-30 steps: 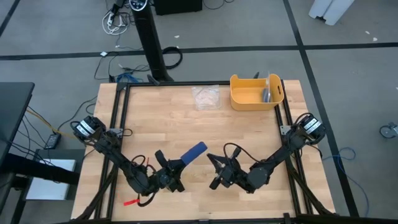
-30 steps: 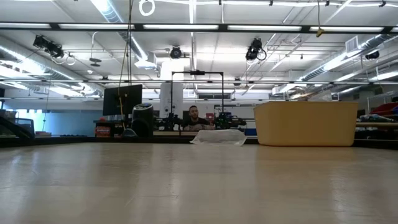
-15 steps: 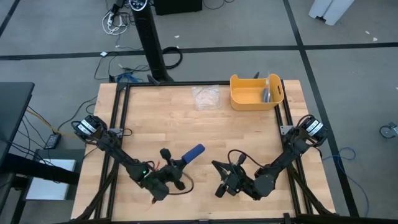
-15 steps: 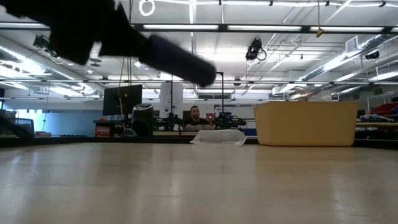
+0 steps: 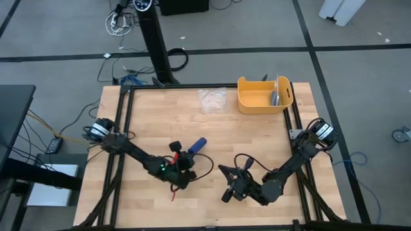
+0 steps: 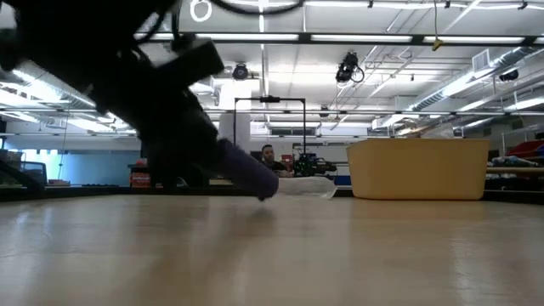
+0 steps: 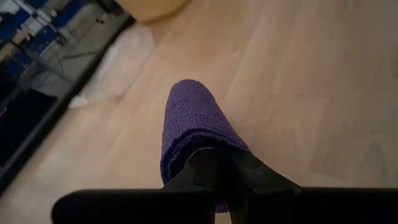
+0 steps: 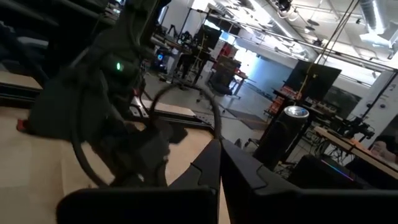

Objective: Roll bandage
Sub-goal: Roll the violet bandage

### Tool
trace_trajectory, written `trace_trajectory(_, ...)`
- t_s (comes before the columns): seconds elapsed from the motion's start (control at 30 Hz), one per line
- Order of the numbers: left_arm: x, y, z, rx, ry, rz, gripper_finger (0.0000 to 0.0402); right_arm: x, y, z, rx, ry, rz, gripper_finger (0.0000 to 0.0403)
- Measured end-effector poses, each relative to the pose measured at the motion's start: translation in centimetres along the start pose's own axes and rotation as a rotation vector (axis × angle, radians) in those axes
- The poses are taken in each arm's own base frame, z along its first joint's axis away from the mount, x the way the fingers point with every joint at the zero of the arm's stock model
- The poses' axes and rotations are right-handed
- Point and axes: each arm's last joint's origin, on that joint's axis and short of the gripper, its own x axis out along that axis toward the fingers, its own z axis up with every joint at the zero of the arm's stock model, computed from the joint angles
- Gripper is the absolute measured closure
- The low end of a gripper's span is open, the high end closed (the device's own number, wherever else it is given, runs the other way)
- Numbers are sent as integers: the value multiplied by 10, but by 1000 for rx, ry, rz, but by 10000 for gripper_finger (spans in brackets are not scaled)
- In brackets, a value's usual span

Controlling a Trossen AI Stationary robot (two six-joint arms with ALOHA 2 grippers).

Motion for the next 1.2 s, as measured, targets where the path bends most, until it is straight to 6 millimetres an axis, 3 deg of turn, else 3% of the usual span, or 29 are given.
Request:
trace_trajectory(0.27,13,-2,-8,-89,36,8,371,0,0,0,-1,0,0,390)
trace_trajectory(0.53,10,-1,-11,-53,79,6,331,0,1,-1,-9,2,2,393)
trace_trajectory(0.87,4,5,-29,-69,227,17,328,0,1,-2,-13,3,2,391)
trace_trajectory(1.2,-9,2,-23,7,331,-27,327,0,1,-2,-15,6,-1,391)
